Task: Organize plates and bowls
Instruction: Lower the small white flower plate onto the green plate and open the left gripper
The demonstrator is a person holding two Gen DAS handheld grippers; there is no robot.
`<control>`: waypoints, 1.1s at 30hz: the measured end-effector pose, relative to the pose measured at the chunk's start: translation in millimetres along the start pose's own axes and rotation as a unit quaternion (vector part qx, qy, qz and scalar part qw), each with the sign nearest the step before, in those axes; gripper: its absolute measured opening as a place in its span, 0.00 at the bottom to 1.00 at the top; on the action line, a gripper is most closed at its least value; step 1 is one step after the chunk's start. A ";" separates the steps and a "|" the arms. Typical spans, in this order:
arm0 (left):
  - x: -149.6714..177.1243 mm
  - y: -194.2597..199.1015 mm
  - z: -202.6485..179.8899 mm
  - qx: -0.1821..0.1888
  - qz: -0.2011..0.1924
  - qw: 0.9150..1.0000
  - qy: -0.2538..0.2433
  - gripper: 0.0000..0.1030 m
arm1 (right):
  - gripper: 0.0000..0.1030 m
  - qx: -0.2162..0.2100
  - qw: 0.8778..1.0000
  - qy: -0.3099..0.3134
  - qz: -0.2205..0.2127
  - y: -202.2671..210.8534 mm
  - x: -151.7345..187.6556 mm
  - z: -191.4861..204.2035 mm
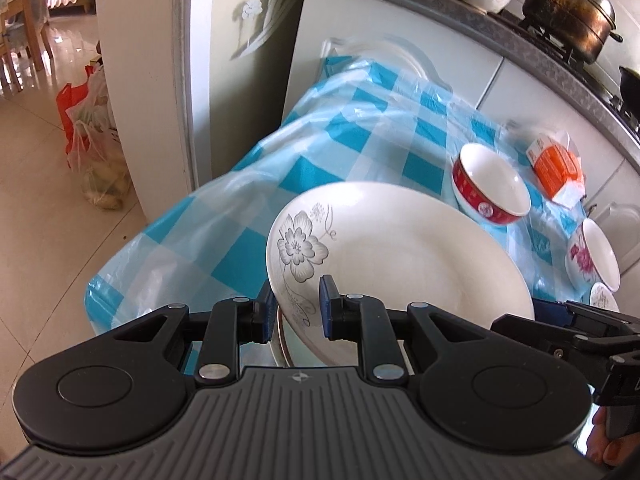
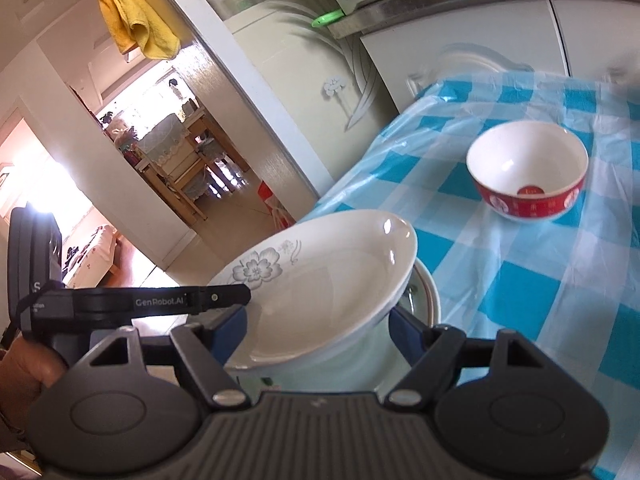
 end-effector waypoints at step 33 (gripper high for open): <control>8.3 2.8 10.2 -0.023 0.013 0.994 -0.103 0.63 | 0.89 0.045 0.995 -0.070 -0.048 22.1 12.4 -33.8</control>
Point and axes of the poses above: each gripper's, at about its wrist camera, not at the fingertips, and y roughly against the way its jaws point, z to its left, x to its underside, the point moved 9 cm from there along -y, roughly the way its jaws point
